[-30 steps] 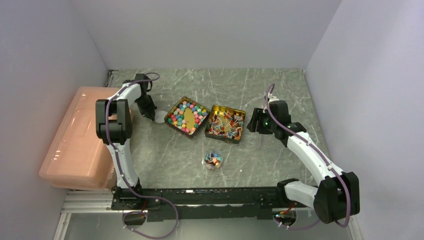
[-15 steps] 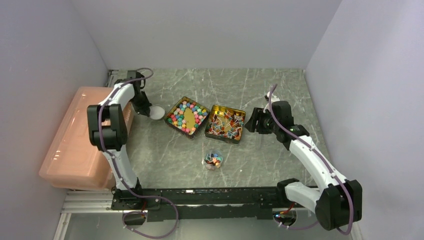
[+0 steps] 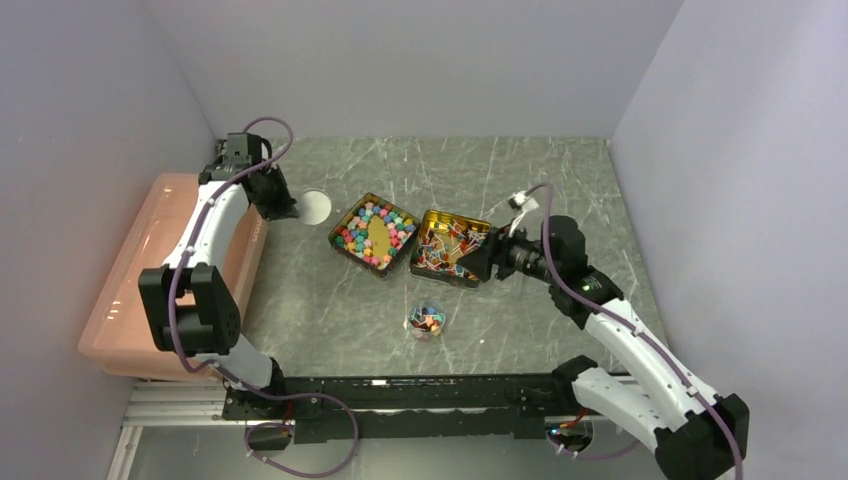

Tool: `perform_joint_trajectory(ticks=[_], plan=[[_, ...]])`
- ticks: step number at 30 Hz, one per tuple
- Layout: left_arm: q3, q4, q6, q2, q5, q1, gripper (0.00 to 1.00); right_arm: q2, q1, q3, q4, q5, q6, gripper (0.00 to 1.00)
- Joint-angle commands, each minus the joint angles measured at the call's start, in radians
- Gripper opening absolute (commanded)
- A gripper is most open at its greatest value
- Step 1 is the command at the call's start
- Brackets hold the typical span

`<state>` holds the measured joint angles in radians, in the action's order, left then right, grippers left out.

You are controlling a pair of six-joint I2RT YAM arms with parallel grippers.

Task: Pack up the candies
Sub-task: Pick up the bottle lid at the center of the board, then close the bottle lid on the packing bottle.

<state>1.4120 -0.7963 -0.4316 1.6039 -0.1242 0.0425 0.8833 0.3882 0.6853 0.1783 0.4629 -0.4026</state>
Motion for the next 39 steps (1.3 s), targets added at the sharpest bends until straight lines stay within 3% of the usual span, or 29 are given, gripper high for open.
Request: perform_joint_trajectory(ticks=[1, 11, 21, 26, 33, 39], plan=[[-0.062, -0.004, 0.042, -0.084, -0.200, 0.003, 0.00, -0.026, 0.175, 0.069, -0.036, -0.076, 0.119, 0.62], [-0.268, 0.017, 0.084, -0.227, -0.575, 0.000, 0.00, -0.066, 0.460, 0.111, 0.031, -0.136, 0.431, 0.61], [-0.392, 0.011, 0.083, -0.371, -0.727, -0.128, 0.00, -0.090, 0.762, 0.179, 0.156, -0.191, 0.872, 0.63], [-0.413, -0.001, 0.087, -0.389, -0.787, -0.229, 0.00, 0.016, 0.996, 0.269, 0.262, -0.457, 1.073, 0.62], [-0.423, -0.005, 0.106, -0.356, -0.846, -0.372, 0.00, 0.135, 1.256, 0.246, 0.207, -0.917, 1.294, 0.61], [-0.396, -0.035, 0.133, -0.329, -0.838, -0.462, 0.00, 0.133, 1.296, 0.237, 0.170, -1.004, 1.372, 0.60]])
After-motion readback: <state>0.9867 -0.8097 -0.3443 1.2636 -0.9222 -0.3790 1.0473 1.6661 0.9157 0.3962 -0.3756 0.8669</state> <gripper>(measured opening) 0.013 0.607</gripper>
